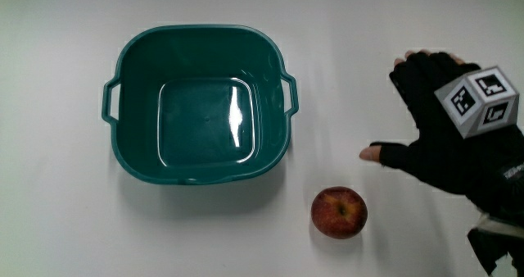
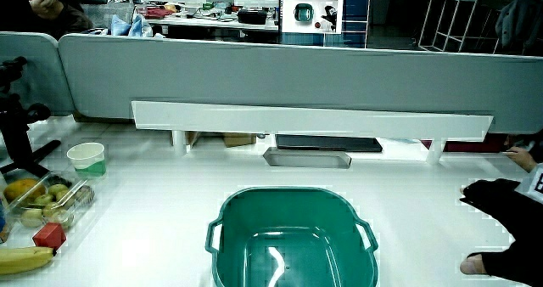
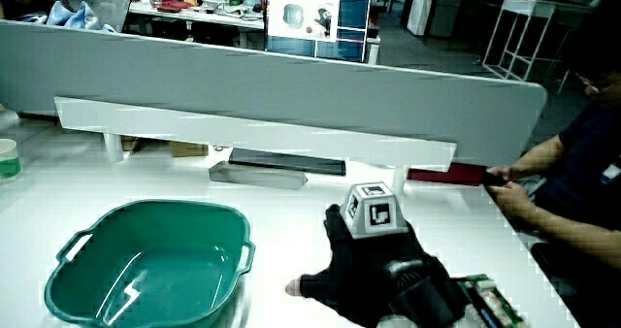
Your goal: Pick apple from desk
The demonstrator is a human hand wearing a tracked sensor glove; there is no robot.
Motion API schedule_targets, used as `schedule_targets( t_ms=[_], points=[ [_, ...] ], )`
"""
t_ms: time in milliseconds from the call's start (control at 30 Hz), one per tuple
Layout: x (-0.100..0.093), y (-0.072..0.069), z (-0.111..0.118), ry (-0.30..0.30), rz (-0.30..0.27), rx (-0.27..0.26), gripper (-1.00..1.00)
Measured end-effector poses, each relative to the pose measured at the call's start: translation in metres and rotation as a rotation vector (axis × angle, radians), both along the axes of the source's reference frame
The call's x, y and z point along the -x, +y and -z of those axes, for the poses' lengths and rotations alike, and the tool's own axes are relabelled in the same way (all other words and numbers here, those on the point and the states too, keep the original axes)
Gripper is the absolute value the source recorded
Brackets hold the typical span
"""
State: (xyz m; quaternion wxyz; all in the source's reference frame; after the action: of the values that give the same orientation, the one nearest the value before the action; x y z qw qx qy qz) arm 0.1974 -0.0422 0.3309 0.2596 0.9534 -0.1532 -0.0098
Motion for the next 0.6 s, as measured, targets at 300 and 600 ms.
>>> schedule_targets(
  t_ms=[300, 600],
  points=[
    [0.01, 0.023, -0.011, -0.071, 0.029, 0.107, 0.0],
    [0.02, 0.041, -0.031, -0.082, 0.067, 0.183, 0.0]
  ],
)
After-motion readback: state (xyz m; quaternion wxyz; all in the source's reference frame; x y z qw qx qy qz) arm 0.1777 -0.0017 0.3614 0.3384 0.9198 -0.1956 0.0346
